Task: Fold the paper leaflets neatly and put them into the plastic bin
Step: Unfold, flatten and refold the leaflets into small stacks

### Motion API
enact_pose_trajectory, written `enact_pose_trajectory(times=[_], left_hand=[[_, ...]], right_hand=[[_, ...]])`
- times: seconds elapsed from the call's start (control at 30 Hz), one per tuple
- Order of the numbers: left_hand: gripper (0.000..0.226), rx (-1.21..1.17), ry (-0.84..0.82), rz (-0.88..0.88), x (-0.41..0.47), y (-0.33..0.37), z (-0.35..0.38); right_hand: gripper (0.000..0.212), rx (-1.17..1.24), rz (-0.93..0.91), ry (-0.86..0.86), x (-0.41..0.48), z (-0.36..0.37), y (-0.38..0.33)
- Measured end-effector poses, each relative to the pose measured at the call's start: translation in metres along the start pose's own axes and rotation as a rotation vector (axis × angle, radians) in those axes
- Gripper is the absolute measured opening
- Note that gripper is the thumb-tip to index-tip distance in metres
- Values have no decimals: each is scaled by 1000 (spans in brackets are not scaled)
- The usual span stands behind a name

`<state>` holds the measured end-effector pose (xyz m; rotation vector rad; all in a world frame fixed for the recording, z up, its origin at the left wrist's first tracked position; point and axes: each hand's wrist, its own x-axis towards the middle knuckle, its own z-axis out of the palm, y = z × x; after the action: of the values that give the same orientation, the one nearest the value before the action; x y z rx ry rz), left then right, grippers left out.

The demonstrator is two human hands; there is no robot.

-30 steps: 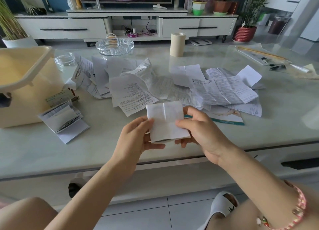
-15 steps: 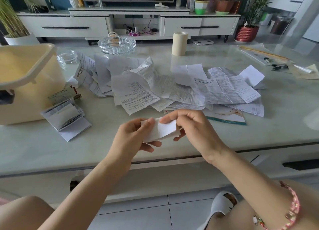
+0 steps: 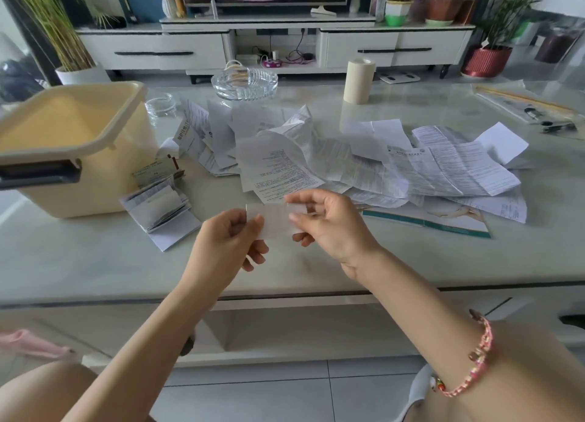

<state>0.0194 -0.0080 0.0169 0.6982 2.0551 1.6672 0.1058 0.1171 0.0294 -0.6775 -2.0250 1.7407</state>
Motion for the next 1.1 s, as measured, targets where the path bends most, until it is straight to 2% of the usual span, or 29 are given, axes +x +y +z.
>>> enact_pose_trajectory(times=[0.13, 0.33, 0.37, 0.43, 0.57, 0.67, 0.8, 0.97, 1.03, 1.1], left_hand=[[16, 21, 212, -23, 7, -9, -35], [6, 27, 527, 30, 14, -15, -79], [12, 55, 567, 31, 16, -17, -84], [21, 118, 582, -51, 23, -25, -92], [25, 237, 500, -268, 32, -46, -96], [38, 385, 557, -281, 30, -46, -92], [41, 590, 595, -286, 27, -38, -81], [48, 910, 622, -217, 22, -31, -81], [52, 943, 653, -103, 19, -24, -87], [44, 882, 688, 83, 17, -14, -92]], right_hand=[[22, 92, 40, -27, 11, 19, -3], [18, 76, 138, -94, 20, 38, 1], [18, 70, 144, -105, 21, 40, 1], [18, 63, 146, -130, 22, 44, 0], [19, 40, 158, -158, 21, 49, 1], [18, 26, 160, -159, 21, 47, 1], [19, -3, 156, -153, 21, 42, 2], [18, -33, 128, -127, 21, 27, 0], [18, -58, 103, -106, 22, 18, -2], [19, -107, 74, -68, 23, 6, -3]])
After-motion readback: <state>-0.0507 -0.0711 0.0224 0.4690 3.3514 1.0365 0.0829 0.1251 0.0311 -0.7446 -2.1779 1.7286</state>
